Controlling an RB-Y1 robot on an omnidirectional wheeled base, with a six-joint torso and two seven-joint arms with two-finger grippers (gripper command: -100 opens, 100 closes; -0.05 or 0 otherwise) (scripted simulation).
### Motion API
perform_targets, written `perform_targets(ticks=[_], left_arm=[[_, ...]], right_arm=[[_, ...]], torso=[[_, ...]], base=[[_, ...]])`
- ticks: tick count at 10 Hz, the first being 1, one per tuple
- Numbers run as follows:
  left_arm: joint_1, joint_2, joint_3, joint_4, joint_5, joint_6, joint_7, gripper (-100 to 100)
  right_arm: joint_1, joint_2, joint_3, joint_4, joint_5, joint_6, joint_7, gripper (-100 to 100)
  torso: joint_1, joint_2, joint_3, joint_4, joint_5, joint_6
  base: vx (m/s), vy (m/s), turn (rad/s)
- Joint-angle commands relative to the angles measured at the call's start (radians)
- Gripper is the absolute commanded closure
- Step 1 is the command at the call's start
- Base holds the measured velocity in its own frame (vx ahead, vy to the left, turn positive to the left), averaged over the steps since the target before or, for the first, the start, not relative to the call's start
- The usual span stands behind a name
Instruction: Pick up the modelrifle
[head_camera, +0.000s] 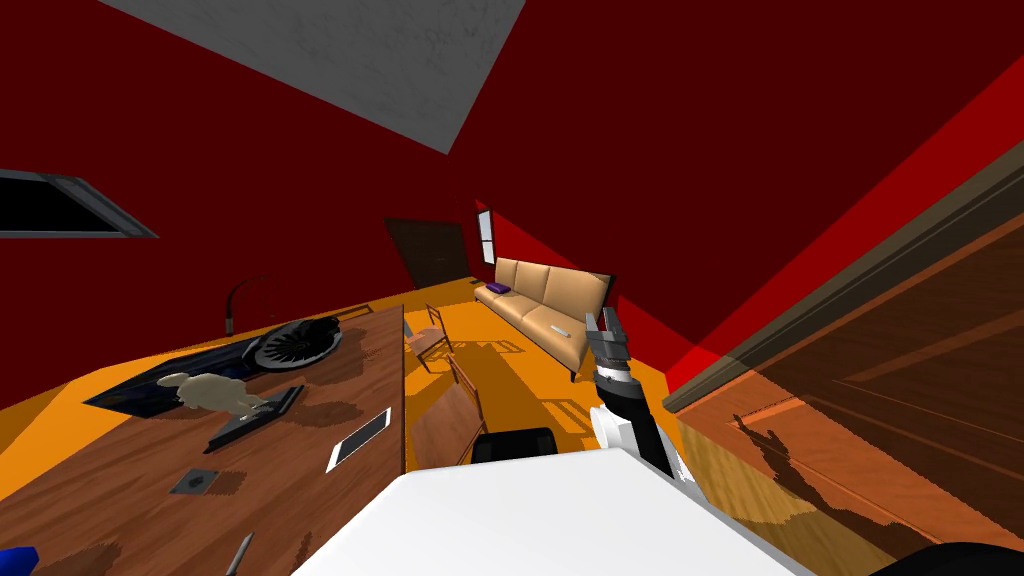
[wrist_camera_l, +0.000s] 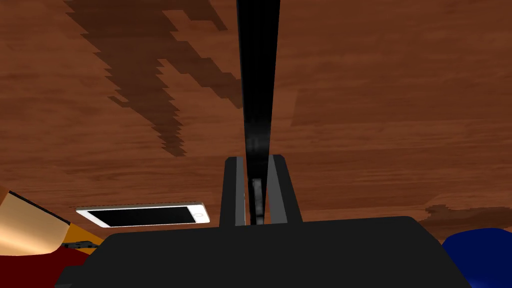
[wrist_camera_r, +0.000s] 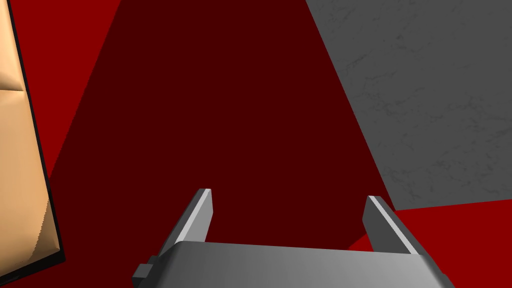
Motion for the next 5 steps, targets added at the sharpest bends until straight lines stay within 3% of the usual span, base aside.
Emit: perform_targets(ticks=[1,3,4,5], left_arm=[[0.024,0.029,0.014,-0.033,0.008,0.008,0.009,100],[0.057,0.069,0.034,-0.071,0.02,0.011,0.02,100],[0.048,0.057,0.028,-0.06,0.017,0.009,0.016,100],[0.05,0.059,0.029,-0.064,0.018,0.011,0.018,0]], right_arm=[[0.0,0.0,0.0,0.0,0.0,0.0,0.0,0],[0.0,0.0,0.0,0.0,0.0,0.0,0.0,0],[0.0,0.0,0.0,0.0,0.0,0.0,0.0,0],[0.0,0.0,0.0,0.0,0.0,0.0,0.0,0]], torso=[[0.0,0.0,0.0,0.0,0.0,0.0],[-0.002,-0.001,-0.001,0.0,-0.001,0.0],[-0.003,-0.001,-0.001,0.0,-0.001,0.0],[-0.002,-0.001,-0.001,0.0,-0.001,0.0]], base=[[0.03,-0.009,0.078],[0.016,-0.029,0.084],[0.006,-0.015,0.016],[0.0,0.0,0.0]])
